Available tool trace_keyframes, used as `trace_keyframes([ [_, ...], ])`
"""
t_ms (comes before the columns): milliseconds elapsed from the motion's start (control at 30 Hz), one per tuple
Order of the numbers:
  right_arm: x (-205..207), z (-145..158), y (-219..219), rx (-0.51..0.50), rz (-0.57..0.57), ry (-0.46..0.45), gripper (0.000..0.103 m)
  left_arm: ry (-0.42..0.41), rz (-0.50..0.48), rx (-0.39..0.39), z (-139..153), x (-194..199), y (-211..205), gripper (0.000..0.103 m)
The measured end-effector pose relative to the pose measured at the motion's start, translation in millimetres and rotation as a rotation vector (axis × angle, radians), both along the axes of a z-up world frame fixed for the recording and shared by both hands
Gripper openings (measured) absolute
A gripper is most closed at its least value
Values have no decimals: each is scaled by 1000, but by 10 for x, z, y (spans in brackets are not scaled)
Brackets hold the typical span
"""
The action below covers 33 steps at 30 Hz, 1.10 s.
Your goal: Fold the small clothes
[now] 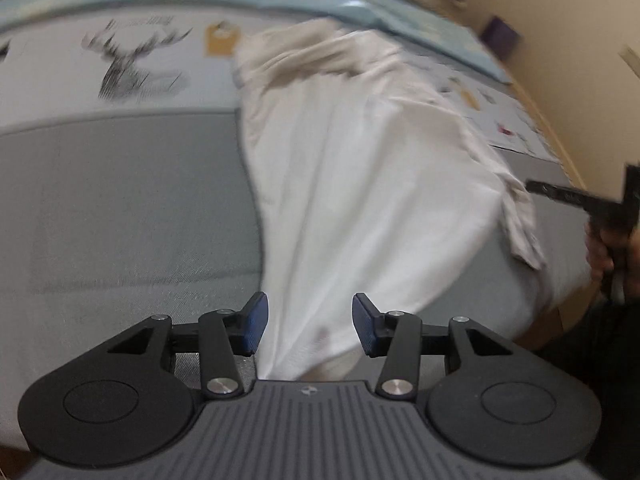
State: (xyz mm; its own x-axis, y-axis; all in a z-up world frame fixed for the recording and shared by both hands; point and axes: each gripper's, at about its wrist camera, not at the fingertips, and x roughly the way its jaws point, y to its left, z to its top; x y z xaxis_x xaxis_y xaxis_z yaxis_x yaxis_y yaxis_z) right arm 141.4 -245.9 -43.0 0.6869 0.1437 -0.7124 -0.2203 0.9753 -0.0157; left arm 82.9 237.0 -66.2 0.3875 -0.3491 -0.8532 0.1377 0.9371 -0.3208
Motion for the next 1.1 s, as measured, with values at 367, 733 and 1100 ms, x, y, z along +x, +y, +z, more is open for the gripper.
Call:
trace_keyframes([
  [367,500,-528,287,-68,7,164,43,167,-68,187,-493,237,-185,37],
  [733,223,-545,188,-95,141,257,0,120,-152,339,-475,209,-484,5],
  [1100,-672,-682,-385,-140,378,470,0,140,-182,500,-416,-121,-587,4],
])
